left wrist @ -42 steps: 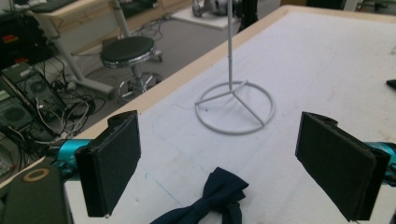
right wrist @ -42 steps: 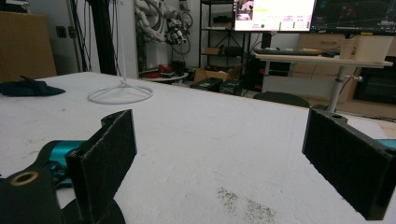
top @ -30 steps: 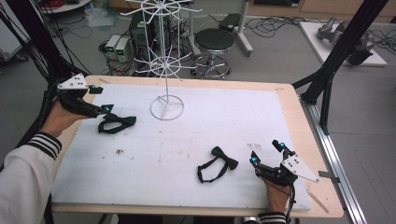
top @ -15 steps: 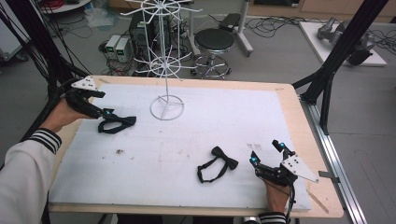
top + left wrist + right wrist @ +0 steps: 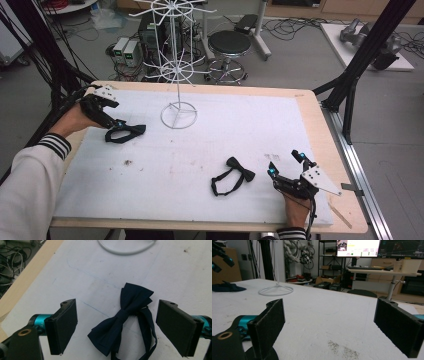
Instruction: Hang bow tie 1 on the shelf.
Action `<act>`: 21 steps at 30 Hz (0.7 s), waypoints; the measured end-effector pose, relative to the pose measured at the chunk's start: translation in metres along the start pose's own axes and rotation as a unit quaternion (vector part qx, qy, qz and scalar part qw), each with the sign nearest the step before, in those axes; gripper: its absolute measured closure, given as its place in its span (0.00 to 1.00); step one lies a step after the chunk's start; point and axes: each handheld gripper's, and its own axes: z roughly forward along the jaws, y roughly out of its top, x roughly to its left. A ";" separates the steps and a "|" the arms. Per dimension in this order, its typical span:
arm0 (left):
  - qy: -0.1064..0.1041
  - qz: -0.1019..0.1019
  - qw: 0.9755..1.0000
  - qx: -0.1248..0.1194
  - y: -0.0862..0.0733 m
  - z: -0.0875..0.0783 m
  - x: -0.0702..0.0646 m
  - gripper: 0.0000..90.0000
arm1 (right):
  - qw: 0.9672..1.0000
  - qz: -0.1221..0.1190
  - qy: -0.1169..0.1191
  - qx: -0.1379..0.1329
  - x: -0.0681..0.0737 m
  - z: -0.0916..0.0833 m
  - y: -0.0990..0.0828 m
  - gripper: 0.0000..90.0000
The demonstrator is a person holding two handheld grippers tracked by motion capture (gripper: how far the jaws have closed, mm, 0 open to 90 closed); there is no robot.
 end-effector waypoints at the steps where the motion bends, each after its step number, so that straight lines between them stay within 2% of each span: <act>1: -0.001 0.007 1.000 0.009 0.002 0.002 0.001 0.20 | 1.000 0.000 0.000 0.000 0.000 0.000 0.000 0.10; 3: -0.009 0.003 1.000 0.021 0.006 0.005 0.003 0.20 | 1.000 -0.002 0.001 -0.001 0.000 0.000 0.000 0.10; 7: -0.016 0.021 0.998 0.058 0.012 0.010 0.008 0.20 | 1.000 -0.003 0.001 -0.001 0.000 0.000 0.000 0.10; 11: -0.023 0.030 0.997 0.073 0.013 0.016 0.007 0.21 | 1.000 -0.003 0.001 -0.001 0.000 0.000 0.000 0.10; 13: -0.025 0.042 0.995 0.088 0.013 0.021 0.006 0.23 | 1.000 -0.003 0.000 -0.001 0.000 0.000 0.000 0.10; 21: -0.028 0.059 0.990 0.121 0.012 0.034 0.006 0.28 | 1.000 -0.003 0.001 -0.001 0.000 0.000 0.000 0.10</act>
